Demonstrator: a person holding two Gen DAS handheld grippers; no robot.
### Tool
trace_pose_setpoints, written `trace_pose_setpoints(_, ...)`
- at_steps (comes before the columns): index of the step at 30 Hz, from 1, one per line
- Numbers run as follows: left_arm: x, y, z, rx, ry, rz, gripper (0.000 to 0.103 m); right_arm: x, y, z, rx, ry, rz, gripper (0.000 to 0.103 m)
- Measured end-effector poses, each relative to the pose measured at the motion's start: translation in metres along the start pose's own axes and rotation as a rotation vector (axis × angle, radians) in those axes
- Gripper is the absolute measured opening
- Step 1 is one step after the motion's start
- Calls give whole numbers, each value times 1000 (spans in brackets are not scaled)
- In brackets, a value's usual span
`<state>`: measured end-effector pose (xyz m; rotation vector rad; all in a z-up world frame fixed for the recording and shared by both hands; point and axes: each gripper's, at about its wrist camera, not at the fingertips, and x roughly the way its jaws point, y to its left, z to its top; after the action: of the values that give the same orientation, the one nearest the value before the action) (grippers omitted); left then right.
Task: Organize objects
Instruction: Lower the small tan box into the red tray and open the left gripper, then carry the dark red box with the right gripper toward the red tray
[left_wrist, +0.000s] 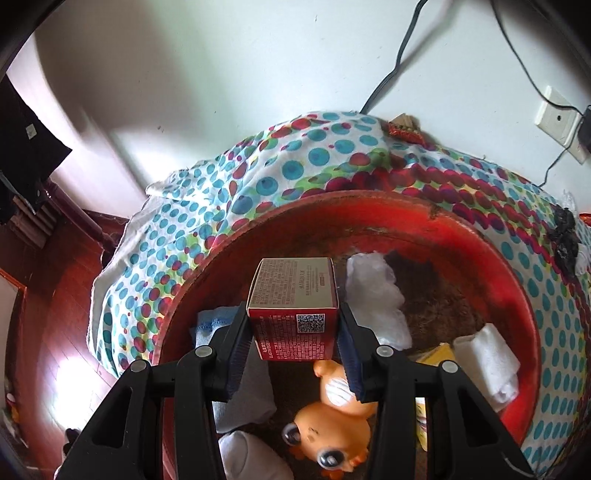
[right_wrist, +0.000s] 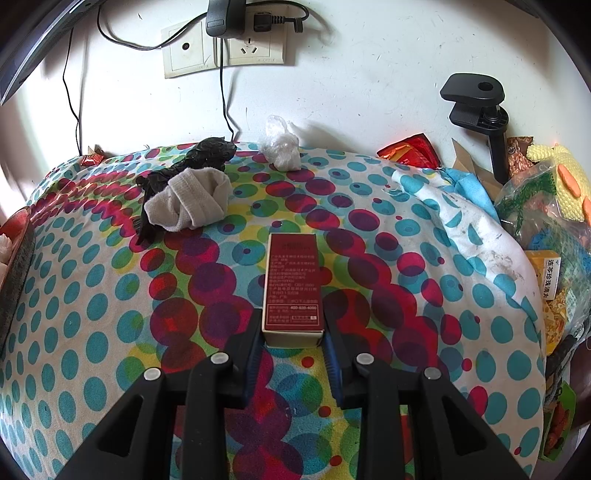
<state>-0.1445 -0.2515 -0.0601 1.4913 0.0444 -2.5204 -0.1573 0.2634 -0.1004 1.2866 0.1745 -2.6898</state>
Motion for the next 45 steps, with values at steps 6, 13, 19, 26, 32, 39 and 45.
trace_pose_setpoints(6, 17, 1, -1, -1, 25, 6, 41, 0, 1, -1, -1, -1, -2, 30)
trace_pose_setpoints(13, 23, 4, -3, 10, 28, -6, 43, 1, 1, 0, -6, -1, -8, 30)
trace_pose_setpoints(19, 13, 2, -8, 35, -17, 9, 74, 0, 2, -1, -14, -3, -17, 30)
trace_pose_setpoints(26, -17, 4, -23, 53, -92, 49, 81, 0, 5, -1, -27, -3, -31, 30)
trace_pose_setpoints(32, -57, 9, -61, 8, -204, 123, 95, -1, 5, -1, -33, -5, -40, 30)
trace_pose_setpoints(39, -85, 19, -96, 1, -264, 123, 100, -3, 5, -1, -29, -16, -57, 30)
trace_pose_setpoints(45, -83, 26, -106, 0, -261, 120, 102, -8, 14, -4, -20, -3, -70, 30)
